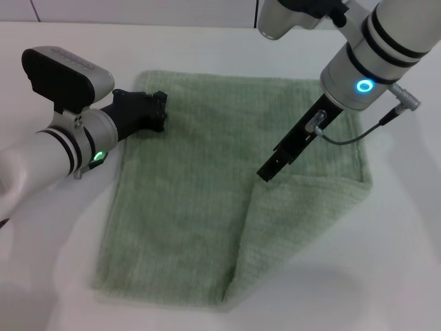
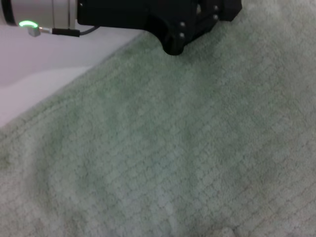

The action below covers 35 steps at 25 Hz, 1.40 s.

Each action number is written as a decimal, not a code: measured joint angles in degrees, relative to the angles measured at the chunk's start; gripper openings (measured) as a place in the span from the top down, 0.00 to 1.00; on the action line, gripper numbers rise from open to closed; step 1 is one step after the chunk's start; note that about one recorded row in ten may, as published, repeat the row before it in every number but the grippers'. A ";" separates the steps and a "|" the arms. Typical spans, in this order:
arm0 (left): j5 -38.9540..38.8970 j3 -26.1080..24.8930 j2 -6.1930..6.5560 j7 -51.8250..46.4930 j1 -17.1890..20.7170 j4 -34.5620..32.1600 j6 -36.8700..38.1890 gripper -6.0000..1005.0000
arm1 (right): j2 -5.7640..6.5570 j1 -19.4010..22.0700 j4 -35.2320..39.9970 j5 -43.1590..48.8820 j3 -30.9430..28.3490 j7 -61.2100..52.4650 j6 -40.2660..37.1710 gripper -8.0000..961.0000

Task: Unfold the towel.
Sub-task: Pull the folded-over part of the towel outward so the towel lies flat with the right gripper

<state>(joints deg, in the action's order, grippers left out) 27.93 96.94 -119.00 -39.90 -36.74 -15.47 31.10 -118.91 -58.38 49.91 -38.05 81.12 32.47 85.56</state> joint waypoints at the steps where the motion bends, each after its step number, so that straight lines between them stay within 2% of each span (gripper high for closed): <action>1: 0.01 0.00 0.00 0.00 0.00 0.00 0.01 1.00 | -0.02 -0.16 -0.57 0.00 0.00 0.16 -0.28 0.26; 35: 0.02 1.41 -0.09 0.10 0.26 -0.09 -0.08 1.00 | -0.37 -2.34 -6.19 -0.47 2.64 1.30 -3.88 0.26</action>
<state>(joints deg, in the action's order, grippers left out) 27.95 98.35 -119.10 -39.81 -36.47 -15.56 31.03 -119.28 -60.73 43.72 -38.52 83.76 33.77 81.68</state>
